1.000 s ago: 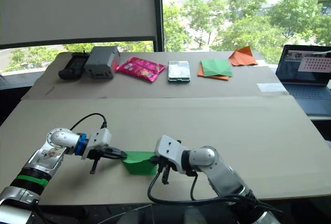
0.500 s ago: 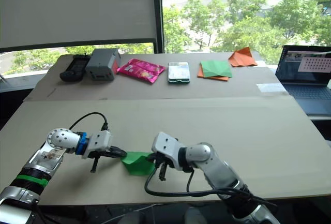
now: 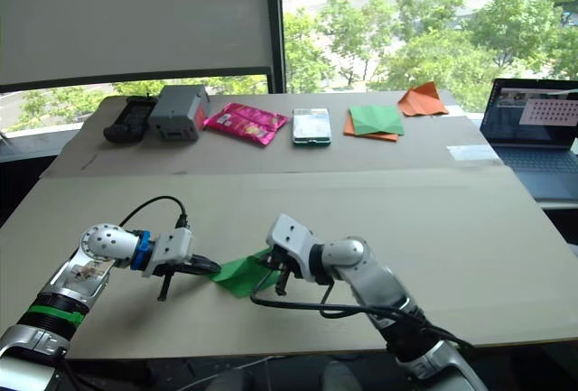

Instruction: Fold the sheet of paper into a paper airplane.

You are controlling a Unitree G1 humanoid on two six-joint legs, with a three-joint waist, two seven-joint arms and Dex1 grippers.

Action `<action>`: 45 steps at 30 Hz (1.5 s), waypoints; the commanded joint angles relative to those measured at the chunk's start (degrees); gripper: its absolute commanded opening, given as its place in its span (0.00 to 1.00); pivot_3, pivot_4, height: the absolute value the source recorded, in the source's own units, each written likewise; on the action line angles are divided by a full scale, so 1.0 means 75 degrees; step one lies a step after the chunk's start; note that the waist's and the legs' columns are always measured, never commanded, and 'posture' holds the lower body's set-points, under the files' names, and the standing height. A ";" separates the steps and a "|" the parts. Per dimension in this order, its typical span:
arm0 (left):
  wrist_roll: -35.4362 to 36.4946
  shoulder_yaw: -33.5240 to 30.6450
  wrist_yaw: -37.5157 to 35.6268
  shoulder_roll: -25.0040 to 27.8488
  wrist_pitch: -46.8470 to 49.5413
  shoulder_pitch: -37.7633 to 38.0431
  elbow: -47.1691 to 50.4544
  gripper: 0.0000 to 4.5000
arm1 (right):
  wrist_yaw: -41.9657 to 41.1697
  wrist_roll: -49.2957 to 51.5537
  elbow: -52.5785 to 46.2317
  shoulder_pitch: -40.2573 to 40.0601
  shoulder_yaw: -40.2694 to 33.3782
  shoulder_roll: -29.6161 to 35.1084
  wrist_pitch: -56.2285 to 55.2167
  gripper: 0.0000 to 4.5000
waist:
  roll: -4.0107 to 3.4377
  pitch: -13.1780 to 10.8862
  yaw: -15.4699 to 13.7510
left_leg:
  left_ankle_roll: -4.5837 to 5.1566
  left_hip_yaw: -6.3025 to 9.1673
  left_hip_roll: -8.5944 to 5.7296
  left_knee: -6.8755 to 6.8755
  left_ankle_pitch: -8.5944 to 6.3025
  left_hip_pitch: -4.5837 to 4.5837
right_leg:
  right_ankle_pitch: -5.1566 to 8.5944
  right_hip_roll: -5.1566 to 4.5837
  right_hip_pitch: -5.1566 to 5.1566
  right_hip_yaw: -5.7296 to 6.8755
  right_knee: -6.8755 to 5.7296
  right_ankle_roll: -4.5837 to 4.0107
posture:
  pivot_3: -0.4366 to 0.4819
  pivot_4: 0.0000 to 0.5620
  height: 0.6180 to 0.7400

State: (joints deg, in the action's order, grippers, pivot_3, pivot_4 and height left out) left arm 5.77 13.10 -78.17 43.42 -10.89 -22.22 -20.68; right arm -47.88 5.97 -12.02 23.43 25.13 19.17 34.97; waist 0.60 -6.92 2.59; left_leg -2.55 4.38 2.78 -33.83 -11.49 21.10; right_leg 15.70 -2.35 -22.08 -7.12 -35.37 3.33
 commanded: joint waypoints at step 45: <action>-0.0469 0.0265 0.0107 0.0158 0.0119 0.0252 -0.0053 0.00 | -0.1120 -0.0533 0.0631 0.1739 0.0773 0.0264 -0.0060 0.00 | 0.0001 0.0001 0.0000 | 0.0000 0.0002 0.0000 0.0001 0.0000 0.0000 | 0.0002 0.0000 -0.0005 0.0001 0.0002 -0.0003 | 0.48 0.27 1.00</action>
State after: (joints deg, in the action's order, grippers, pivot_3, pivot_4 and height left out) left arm 5.71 12.96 -77.29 43.90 -10.75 -21.81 -19.56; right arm -54.68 1.30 -9.02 33.96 31.44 21.40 33.99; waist 0.61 -6.92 2.59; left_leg -2.55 4.39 2.78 -33.82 -11.49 21.11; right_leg 15.72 -2.35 -22.12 -7.11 -35.35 3.31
